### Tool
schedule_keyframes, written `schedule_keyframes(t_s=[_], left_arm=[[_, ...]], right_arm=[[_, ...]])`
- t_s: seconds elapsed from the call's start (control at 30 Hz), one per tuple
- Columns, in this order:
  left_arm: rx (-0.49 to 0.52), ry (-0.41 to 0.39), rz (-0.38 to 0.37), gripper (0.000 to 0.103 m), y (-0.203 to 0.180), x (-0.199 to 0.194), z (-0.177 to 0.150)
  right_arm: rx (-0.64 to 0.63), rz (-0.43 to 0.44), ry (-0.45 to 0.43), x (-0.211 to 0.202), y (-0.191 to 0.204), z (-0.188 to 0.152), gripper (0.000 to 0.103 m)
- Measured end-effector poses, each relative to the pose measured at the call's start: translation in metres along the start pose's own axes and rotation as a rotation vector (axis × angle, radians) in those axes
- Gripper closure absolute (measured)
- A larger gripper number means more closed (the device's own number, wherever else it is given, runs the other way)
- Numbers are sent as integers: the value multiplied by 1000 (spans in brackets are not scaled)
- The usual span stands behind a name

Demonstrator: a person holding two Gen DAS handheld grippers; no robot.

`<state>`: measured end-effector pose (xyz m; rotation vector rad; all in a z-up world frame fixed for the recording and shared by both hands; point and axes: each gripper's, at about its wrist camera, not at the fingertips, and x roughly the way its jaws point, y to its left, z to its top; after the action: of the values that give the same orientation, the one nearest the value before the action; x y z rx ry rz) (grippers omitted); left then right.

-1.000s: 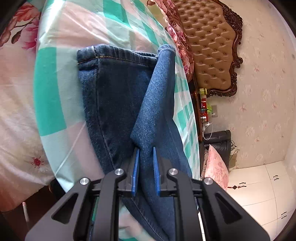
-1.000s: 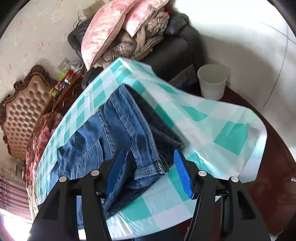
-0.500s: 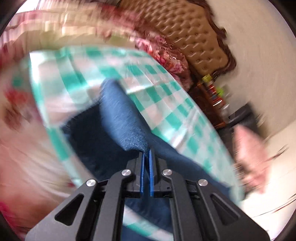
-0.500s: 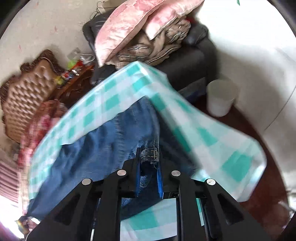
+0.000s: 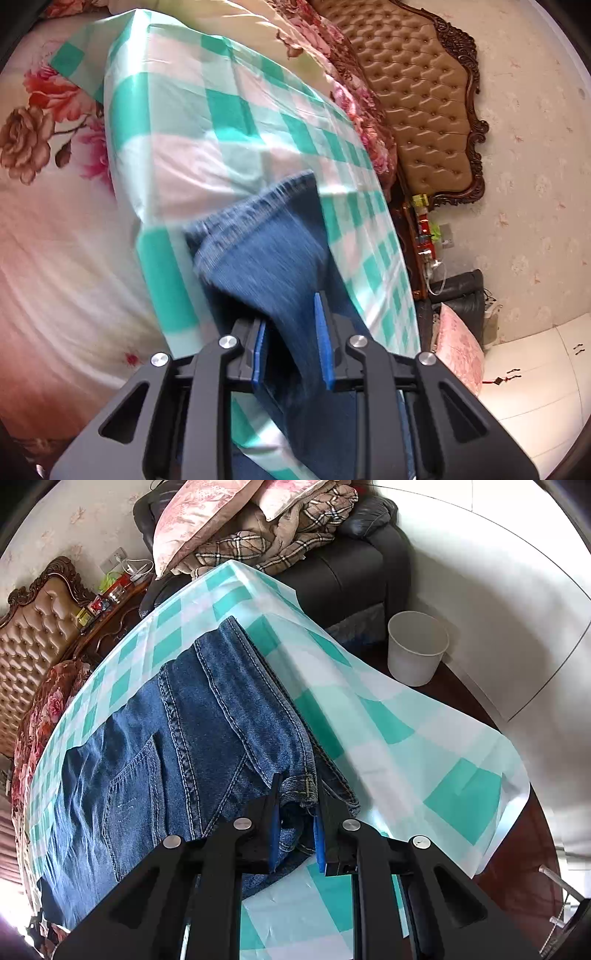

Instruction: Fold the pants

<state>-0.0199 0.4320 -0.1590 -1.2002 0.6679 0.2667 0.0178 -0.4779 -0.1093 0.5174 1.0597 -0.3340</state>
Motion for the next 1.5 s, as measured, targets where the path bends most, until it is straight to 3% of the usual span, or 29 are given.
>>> schedule_keyframes(t_s=[0.1, 0.2, 0.27, 0.4, 0.57, 0.67, 0.7, 0.8, 0.9, 0.97, 1.07, 1.13, 1.17, 1.2, 1.23, 1.3, 1.33, 1.43, 1.47, 1.5], left_arm=[[49, 6, 51, 101, -6, 3, 14], [293, -33, 112, 101, -56, -9, 22], [367, -48, 154, 101, -67, -12, 20], [288, 72, 254, 100, -20, 24, 24], [335, 5, 212, 99, -29, 12, 26], [325, 3, 262, 98, -27, 9, 27], [309, 21, 297, 95, -17, 12, 27], [336, -15, 294, 90, -21, 4, 26], [396, -165, 412, 54, -40, -14, 30], [438, -233, 408, 53, -56, -20, 38], [610, -154, 391, 46, -83, 8, 44], [717, -85, 440, 46, -94, 39, 47], [743, -53, 464, 47, -95, 52, 51], [761, -12, 486, 67, -94, 67, 55], [773, 32, 524, 100, -91, 80, 60], [756, 12, 606, 103, -83, 87, 75], [734, -8, 604, 103, -82, 85, 80], [689, -106, 599, 102, -85, 70, 82], [701, -145, 581, 99, -91, 62, 76], [725, -167, 555, 87, -98, 57, 67]], right_arm=[[-5, -4, 6, -1, 0, -1, 88], [-5, 14, -29, -12, 0, 2, 88], [1, 21, -44, -16, -1, 1, 89], [-29, -17, -12, 3, 0, -9, 88], [-57, -23, -7, -1, 4, -4, 89], [-53, -31, -19, 0, 4, -7, 88], [-63, -44, -23, 3, 5, -10, 88], [-89, -62, -34, 3, 8, -11, 88], [-87, -61, -24, 3, 7, -8, 88], [-92, -65, -29, 3, 7, -7, 88], [-90, -67, -30, 3, 7, -7, 88], [-93, -75, -36, 2, 9, -7, 88], [-95, -79, -40, 2, 10, -8, 88], [-98, -87, -44, 0, 11, -9, 88], [-102, -93, -48, -4, 11, -10, 86], [-100, -108, -69, -15, 7, -8, 78], [-95, -125, -86, -22, 3, -6, 70], [-68, -178, -138, -48, -14, 2, 67], [-71, -189, -157, -54, -15, 5, 67], [-98, -202, -173, -58, -11, 9, 67]])
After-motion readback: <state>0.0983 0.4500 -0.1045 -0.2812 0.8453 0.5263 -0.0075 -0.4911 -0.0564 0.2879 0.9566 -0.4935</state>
